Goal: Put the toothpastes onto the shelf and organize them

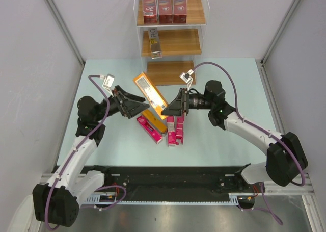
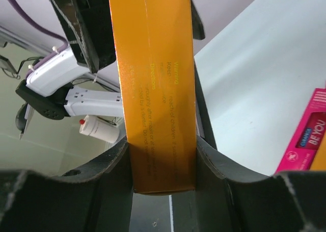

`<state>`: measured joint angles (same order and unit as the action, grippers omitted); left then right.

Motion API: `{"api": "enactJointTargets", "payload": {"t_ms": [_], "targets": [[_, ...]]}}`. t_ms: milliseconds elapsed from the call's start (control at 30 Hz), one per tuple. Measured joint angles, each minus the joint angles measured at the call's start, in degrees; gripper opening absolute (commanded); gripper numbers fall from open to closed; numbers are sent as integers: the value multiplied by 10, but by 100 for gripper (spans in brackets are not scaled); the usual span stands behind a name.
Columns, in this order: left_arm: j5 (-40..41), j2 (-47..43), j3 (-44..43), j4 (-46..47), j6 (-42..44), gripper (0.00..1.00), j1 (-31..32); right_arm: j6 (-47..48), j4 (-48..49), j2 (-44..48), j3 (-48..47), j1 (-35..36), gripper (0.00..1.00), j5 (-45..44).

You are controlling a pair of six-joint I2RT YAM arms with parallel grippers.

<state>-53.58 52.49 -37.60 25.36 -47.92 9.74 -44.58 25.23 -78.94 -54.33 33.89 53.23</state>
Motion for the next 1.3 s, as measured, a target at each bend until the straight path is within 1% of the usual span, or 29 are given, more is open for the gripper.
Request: {"api": "enactJointTargets", "payload": {"t_ms": [133,167,233,267,333,367,467,500,567,633,667,700,767,800,867,900,1000,1100,1167,1200,1233,1300], "targets": [[-9,3,5,34,-17,100,0,-4,3,-3,0,30,27,0],[-9,4,8,43,-23,99,0,-4,4,-5,0,36,27,0],[-11,5,14,60,-35,94,0,-5,4,-11,0,49,27,0],[-11,6,16,67,-39,86,0,-5,4,-13,0,55,27,0],[-12,7,16,75,-47,76,0,-5,4,-18,0,64,28,0],[-12,7,16,80,-50,64,0,-5,4,-21,0,68,29,0],[-11,7,18,95,-61,49,0,-3,7,-24,0,75,32,2],[-11,7,20,99,-66,47,0,-3,10,-24,0,76,35,2],[-12,5,22,104,-82,46,1,3,12,-25,0,76,38,4],[-11,5,22,106,-89,46,1,7,13,-25,0,76,43,5],[-11,3,23,106,-91,46,1,7,13,-25,0,76,50,4],[-11,3,23,106,-92,45,1,7,13,-25,0,76,61,4],[-11,3,23,108,-92,45,1,4,12,-25,0,75,69,-1],[-11,3,23,108,-91,45,1,4,10,-25,0,74,77,-10],[-11,7,23,110,-91,44,1,8,1,-22,0,72,81,-28],[-10,10,23,111,-92,44,1,11,-7,-19,0,72,87,-36],[-10,24,22,124,-107,43,1,37,-51,9,0,73,91,-87],[-6,40,22,158,-139,41,1,73,-113,66,0,95,99,-185],[-2,54,22,197,-171,41,1,100,-144,114,0,128,100,-267],[-1,59,22,217,-188,40,1,107,-150,126,0,139,100,-288],[-1,70,23,258,-221,40,1,121,-156,147,0,161,100,-331],[1,84,23,320,-268,39,3,131,-159,167,1,181,100,-378]]}}
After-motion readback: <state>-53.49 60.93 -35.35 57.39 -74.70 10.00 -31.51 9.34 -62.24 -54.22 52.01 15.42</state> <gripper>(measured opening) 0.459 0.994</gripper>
